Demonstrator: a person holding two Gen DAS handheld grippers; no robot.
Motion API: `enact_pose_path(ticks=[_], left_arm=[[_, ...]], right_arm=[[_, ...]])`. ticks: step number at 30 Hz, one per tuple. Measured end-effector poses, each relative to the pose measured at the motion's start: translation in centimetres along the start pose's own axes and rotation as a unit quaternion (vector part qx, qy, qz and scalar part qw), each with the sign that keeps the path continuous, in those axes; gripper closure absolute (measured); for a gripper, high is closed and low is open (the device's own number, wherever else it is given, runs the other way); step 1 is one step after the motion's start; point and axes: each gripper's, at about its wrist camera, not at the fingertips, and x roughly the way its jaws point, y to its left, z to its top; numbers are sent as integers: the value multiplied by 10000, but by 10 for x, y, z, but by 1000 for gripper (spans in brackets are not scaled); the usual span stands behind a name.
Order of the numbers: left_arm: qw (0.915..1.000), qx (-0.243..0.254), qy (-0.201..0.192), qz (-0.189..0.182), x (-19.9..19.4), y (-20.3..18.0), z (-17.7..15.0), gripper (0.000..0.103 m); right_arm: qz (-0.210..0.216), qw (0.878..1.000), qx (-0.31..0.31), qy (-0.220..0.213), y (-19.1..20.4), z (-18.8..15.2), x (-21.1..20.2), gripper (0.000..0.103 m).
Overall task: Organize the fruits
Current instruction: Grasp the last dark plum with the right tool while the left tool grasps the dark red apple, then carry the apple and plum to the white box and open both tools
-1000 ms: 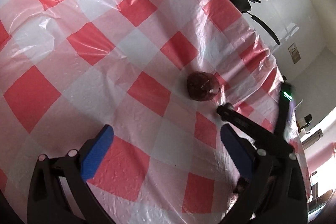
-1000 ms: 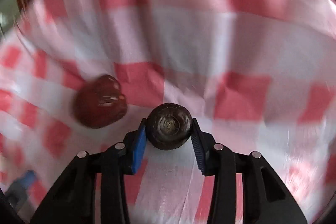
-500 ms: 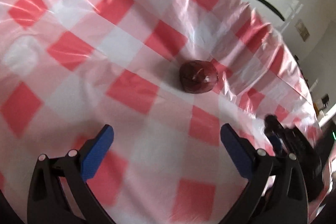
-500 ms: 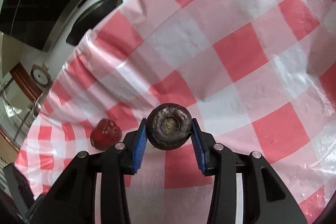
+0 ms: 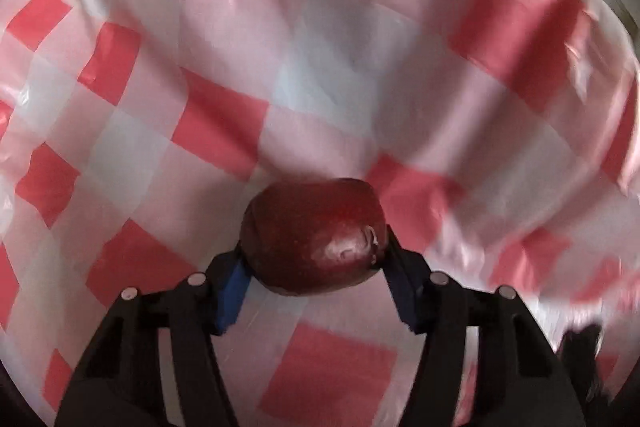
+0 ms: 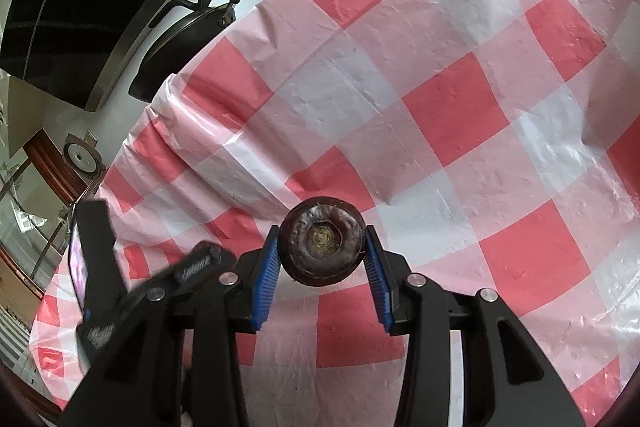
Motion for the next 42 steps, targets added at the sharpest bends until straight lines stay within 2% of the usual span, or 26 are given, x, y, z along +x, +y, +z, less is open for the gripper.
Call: enact_pose_path(ticks=[4,9,11,14,16,18,24,25,27,31,35,42], left_arm=[[9992,266,-50,-309,-36,19,-32,43],[9969,413,-388,-549,-101,54,-91,43],[9955,227,-436,-806,-115,65,-105,43],[9936,5,-641,-932,-124,74,-105,43],[9912,-196,-650,-1140,-125,84,-98,43],[9897,-415,-665,-1195,-125,92,-94,43],[9892,-649,-966,-890,-147,114,-93,43],[9891,-675,-1021,-823,-153,120,-95,43],[9891,-733,-1065,-711,-168,135,-104,43],[9884,-830,-1153,-544,-197,165,-128,43],[9880,-841,-1195,-495,-223,193,-152,43],[9892,-737,-1242,-257,-270,253,-202,43]], right_arm=[[13,10000,3,5,0,0,1,62],[22,10000,5,25,0,0,2,62],[39,10000,5,19,0,0,2,62],[83,10000,11,2,-1,0,1,62],[106,9999,34,-20,-3,-1,0,62],[114,9999,45,-30,-3,-1,-2,62],[160,9999,45,-20,-5,-4,-9,62],[240,9997,32,56,-4,-6,-13,62],[144,9996,-40,231,-1,-14,-20,62],[355,9980,-203,472,13,-48,-55,62],[709,9945,-62,766,22,-87,-89,62],[1060,9868,-595,1071,56,-146,-141,62]])
